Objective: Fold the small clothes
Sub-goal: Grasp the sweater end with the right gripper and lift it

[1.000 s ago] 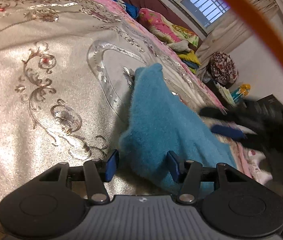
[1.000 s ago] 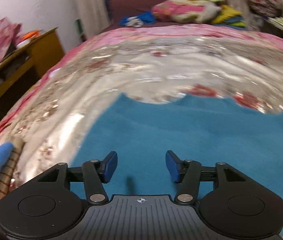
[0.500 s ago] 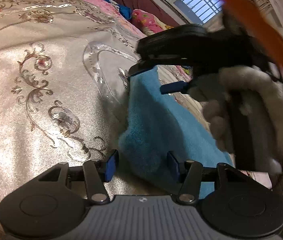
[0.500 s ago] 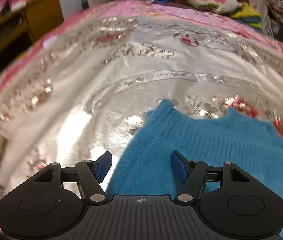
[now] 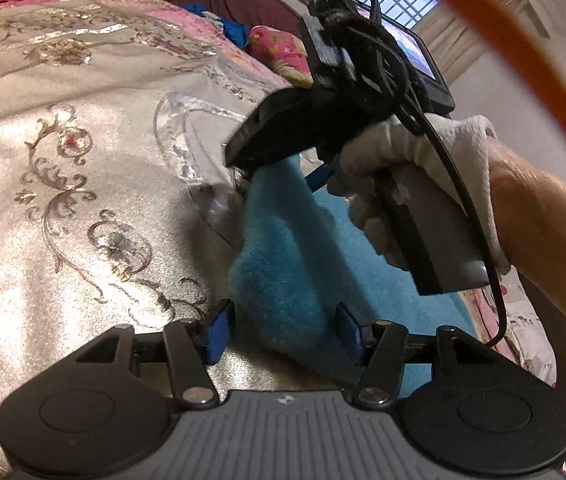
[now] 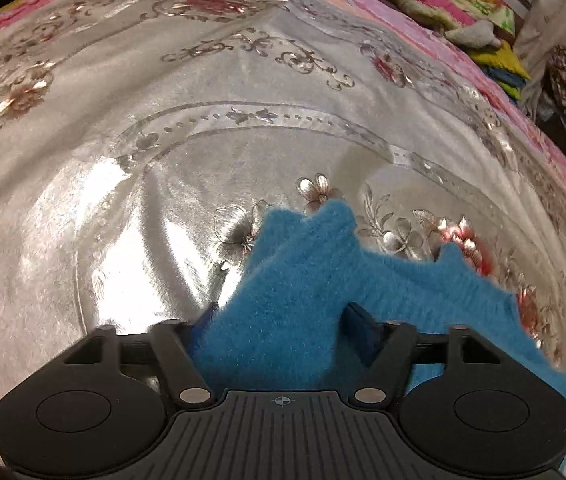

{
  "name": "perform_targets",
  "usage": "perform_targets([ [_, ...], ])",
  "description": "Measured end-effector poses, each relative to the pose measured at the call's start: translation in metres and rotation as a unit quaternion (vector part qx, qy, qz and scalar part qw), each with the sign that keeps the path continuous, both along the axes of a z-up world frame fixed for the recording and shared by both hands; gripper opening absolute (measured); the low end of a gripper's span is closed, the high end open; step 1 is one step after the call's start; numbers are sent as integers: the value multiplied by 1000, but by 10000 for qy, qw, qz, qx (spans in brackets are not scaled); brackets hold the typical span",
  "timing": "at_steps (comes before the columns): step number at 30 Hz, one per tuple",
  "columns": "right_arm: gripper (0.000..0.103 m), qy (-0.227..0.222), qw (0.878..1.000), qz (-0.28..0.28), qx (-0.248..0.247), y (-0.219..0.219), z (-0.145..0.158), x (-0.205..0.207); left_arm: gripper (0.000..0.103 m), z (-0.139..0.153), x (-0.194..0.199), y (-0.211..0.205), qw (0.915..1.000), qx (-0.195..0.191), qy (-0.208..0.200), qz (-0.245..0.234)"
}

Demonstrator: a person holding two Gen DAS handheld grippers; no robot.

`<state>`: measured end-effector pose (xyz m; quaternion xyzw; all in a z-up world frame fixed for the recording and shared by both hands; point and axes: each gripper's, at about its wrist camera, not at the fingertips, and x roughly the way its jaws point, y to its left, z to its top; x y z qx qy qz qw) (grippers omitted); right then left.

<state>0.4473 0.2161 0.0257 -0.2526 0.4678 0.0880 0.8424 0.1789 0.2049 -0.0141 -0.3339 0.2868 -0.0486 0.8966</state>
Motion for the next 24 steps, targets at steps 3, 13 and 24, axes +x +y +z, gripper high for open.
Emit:
perform_targets([
  [3,37,-33,10000,71,29,-10,6,-5,66,1,-4,-2,9999,38,-85,42],
  [13,27,-150,9938,-31,1103,-58,53,-20,85,4,-7,-16,9981,515,-345,72],
  [24,27,-148,9774,-9,2108,-118,83,-38,47,8,14,-59,9955,931,-144,68],
])
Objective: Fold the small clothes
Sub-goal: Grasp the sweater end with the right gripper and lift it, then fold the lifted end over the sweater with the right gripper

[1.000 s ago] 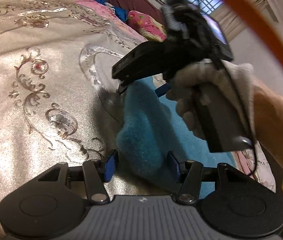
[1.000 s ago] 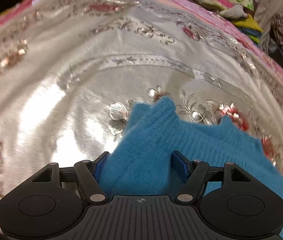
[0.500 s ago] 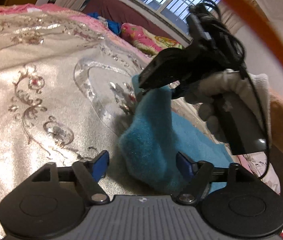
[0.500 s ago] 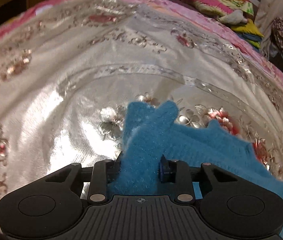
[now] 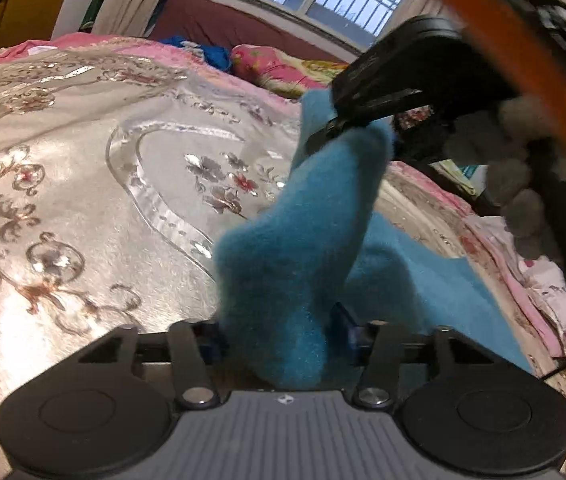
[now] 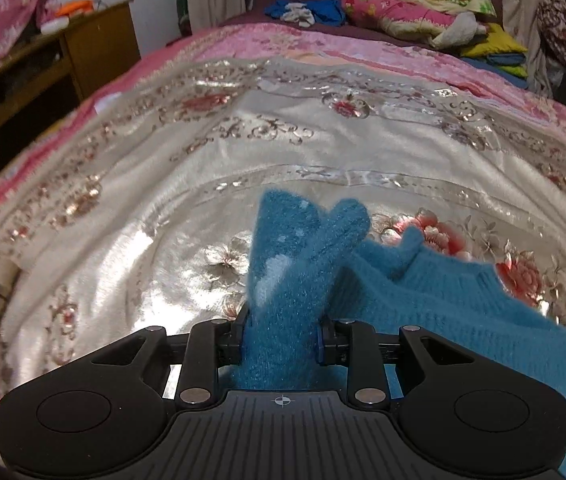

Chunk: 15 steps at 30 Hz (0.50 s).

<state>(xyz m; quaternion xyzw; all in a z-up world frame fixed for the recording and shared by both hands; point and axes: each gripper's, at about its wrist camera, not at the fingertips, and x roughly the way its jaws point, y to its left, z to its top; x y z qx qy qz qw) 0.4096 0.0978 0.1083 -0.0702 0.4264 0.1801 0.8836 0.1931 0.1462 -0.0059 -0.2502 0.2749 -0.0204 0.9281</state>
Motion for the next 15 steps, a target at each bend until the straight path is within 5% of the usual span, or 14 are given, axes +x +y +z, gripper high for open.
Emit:
perform_targets([
  [4,26,16,9993,-38,362,-27,11,-2,36,13,5,-8,9997,-243,-52,14],
  [15,26,-353,9883,-331,1446,-146,69,-14,33,84,17,-92,9907,-316,-838,-1024],
])
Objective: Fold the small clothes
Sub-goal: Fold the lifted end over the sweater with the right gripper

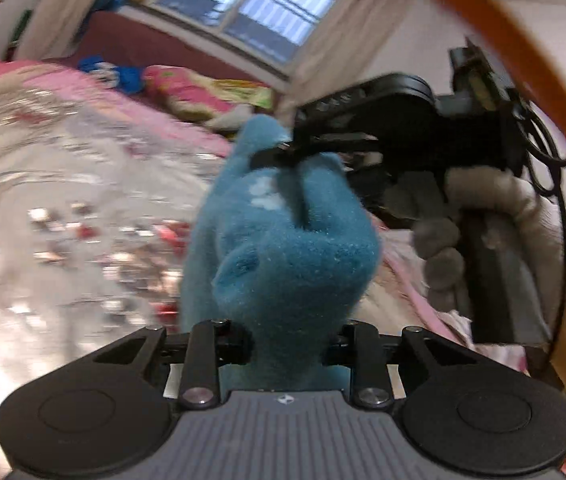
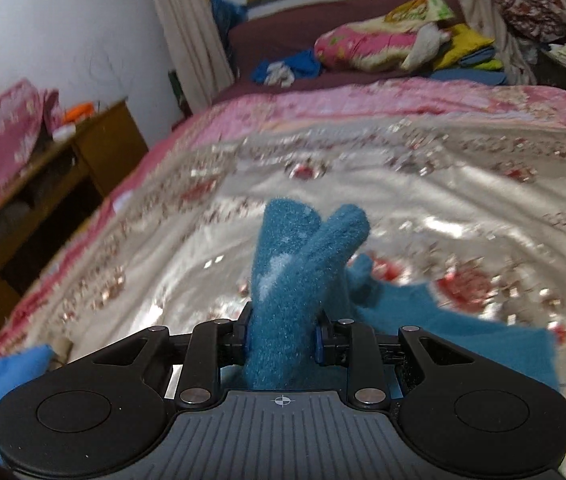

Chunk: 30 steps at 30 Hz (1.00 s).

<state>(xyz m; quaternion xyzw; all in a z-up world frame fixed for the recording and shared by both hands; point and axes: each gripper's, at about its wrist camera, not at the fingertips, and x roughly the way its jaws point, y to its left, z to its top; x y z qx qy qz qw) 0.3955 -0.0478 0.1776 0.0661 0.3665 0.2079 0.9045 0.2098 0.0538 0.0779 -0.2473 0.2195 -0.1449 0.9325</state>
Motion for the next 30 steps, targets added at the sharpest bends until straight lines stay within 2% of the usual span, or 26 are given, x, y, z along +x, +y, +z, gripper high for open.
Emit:
perform_targets([
  [3,26,-38,9998,-145,127,-39,5,-2,33,3,6,-39,9993,269,-111,-238],
  [7,26,34,9984,-457,317,-96,-11,-1,33,-3,21,-80,9979,431,-35,-482],
  [13,26,410,9921,-985,660,-176,-68,7,33,-30,36,-140,9922,1033,167,-674],
  [17,26,641,9882,-1185,735,-207,-110,10,34,-49,42,-174,9863,1417,321,-778],
  [20,30,756,9850,-1210,970,-223,-130,10,42,-54,39,-192,9809,1784,228,-746],
  [22,35,735,9829,-1237,1152,-230,-134,8,59,-54,33,-202,9775,1941,117,-817],
  [24,42,662,9843,-1217,1095,-236,-134,4,66,-53,27,-207,9745,2042,23,-924],
  [27,47,527,9842,-1298,1085,-245,-126,-10,67,-50,14,-207,9701,2182,-80,-1057],
  [30,49,279,9840,-1380,1094,-255,-113,-33,67,-46,-4,-192,9704,2066,-77,-1249],
])
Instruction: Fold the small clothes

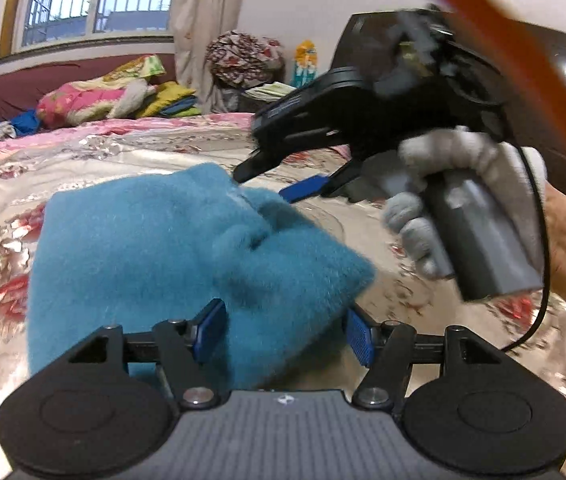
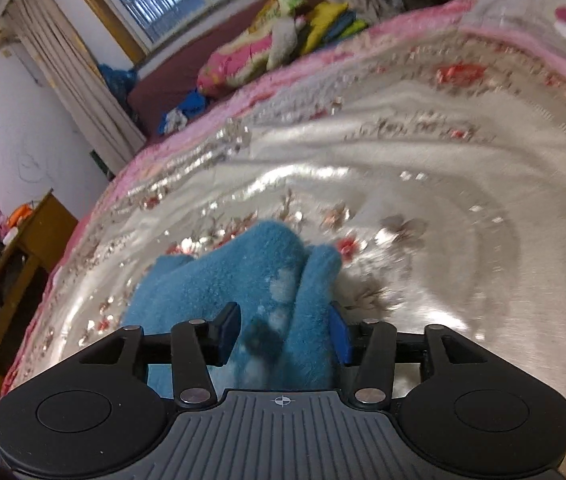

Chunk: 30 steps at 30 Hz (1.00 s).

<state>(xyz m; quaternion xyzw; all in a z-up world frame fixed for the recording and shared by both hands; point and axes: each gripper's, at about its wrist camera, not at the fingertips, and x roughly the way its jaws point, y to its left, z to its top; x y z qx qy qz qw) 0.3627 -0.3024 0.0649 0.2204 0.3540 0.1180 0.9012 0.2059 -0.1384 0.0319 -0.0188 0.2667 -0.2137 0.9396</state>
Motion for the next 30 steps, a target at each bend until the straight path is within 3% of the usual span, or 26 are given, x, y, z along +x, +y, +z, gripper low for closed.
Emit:
perform_targets([
  [6,50,-375,9982,402,249,-1,20,-67,67,10,-36,46,9999,24,21,133],
  [12,52,-27,9963,863,40,21,-3,-88,68,16,-22,70,9982,127,-33,592],
  [13,38,45,9962,874,19,22,-10,-89,68,16,-19,73,9978,90,-38,654],
  [14,15,88,9962,867,51,21,-14,-92,68,17,-15,74,9974,78,-71,710],
  [18,9,30,9988,429,248,0,-32,-119,69,11,4,78,9957,103,-126,909],
  [21,9,307,9972,188,659,-13,-53,-119,69,-2,24,79,9940,139,251,1059],
  [27,25,-270,9977,333,520,-6,-14,-114,70,-6,25,83,9946,173,305,974],
  [29,48,-421,9976,269,482,-3,-5,-100,70,-6,25,82,9947,194,303,962],
  [30,54,-423,9980,203,425,-1,-3,-90,70,-6,24,83,9947,192,304,961],
])
